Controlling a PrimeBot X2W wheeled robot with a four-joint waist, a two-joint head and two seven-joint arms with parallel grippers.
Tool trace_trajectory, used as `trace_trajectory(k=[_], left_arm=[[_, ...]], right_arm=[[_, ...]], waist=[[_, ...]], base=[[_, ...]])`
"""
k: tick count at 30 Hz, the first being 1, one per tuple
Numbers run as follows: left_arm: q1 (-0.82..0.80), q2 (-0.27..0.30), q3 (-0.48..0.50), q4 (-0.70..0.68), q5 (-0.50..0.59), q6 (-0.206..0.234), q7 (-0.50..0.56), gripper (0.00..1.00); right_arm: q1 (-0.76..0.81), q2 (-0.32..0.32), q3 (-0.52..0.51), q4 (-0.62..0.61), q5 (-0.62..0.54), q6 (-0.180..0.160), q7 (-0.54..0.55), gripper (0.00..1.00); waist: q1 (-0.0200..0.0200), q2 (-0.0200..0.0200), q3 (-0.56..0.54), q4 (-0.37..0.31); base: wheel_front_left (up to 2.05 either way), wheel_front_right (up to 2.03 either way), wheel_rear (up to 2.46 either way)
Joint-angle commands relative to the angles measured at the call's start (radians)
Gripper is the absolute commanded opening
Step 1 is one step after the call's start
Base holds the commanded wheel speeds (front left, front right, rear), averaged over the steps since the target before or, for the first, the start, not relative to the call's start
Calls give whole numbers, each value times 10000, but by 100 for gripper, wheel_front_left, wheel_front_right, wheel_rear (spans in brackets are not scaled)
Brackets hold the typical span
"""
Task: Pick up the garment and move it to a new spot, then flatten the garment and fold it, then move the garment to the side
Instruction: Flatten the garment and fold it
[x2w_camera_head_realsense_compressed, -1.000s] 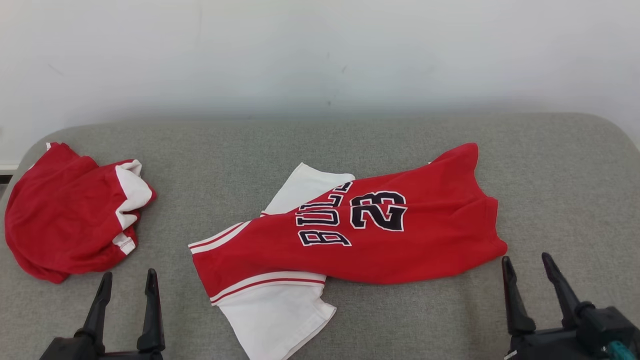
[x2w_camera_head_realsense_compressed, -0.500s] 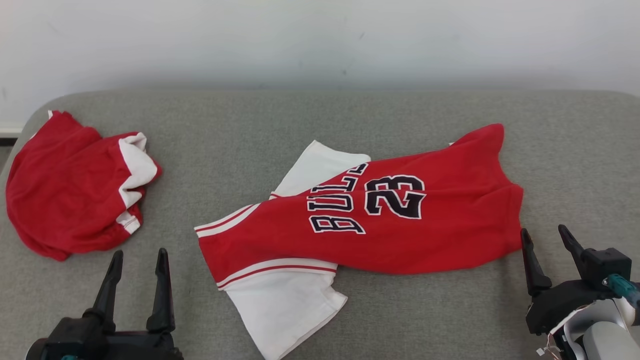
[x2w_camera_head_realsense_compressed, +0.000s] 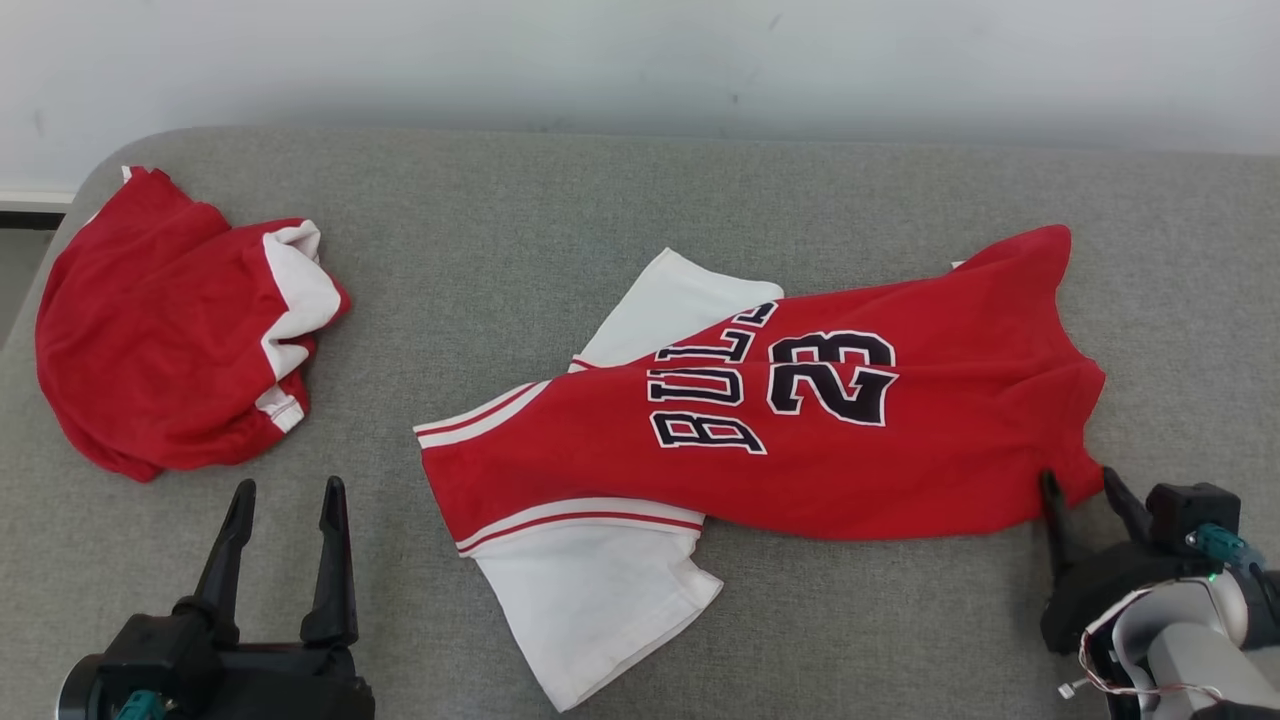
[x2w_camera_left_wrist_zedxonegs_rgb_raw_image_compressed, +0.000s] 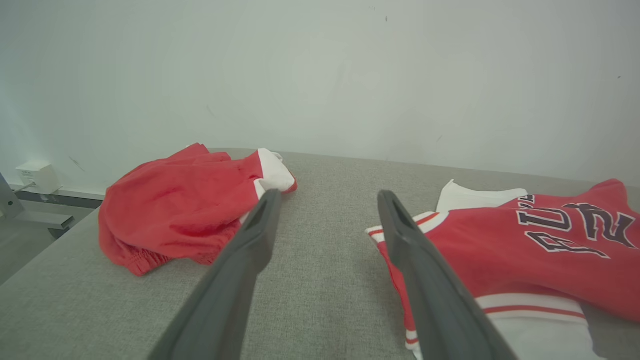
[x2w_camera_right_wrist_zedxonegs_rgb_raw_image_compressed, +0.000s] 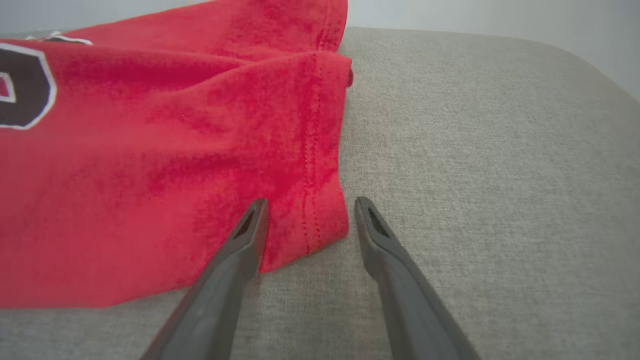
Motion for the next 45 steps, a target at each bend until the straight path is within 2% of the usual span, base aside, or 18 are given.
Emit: trace_trajectory(k=[1,5,8,15,21,29,36,40,45], left_arm=[[-90,-10,-4,36,-100,-1,-7,100],[63,-15,64,172,-132,-14,-7,100],[251,-12,91,272,-168,-21,-7,100],[593,-14,22,249,-241,132,-7,100],[822,-15,28,201,-241,187,-7,100],[825,-13,67,198,-272,174,-7,100],[606,-13,-128,279,-312,124,-7,100],[532,-12,-205,288,-261,116,-7,100],[375,-13,-239,328,-232,101,-7,100]], right_arm=[[-167,15,63,30,95,-27,-101,0],[-175,16,354,34,339,-27,-273,0],[54,-39,402,-471,500,-27,-307,0],[1634,-50,191,-3294,526,-27,-290,0],[3761,165,-362,-6102,451,-27,-286,0],[5885,628,-1195,-8903,409,-27,721,0],[5490,421,-1083,-9163,89,-27,1091,0],[4822,145,-909,-8780,-66,-27,1163,0],[3191,-342,-679,-7480,-360,-27,1287,0]], waist=[[-1,-1,1,11],[-1,-1,-188,-171],[-1,-1,-423,-368],[-1,-1,-834,-872],[-1,-1,-977,-1262],[-1,-1,-980,-1448],[-1,-1,-884,-1173],[-1,-1,-776,-936],[-1,-1,-527,-510]], base=[[0,0,0],[0,0,0],[0,0,0],[0,0,0],[0,0,0],[0,0,0],[0,0,0],[0,0,0],[0,0,0]])
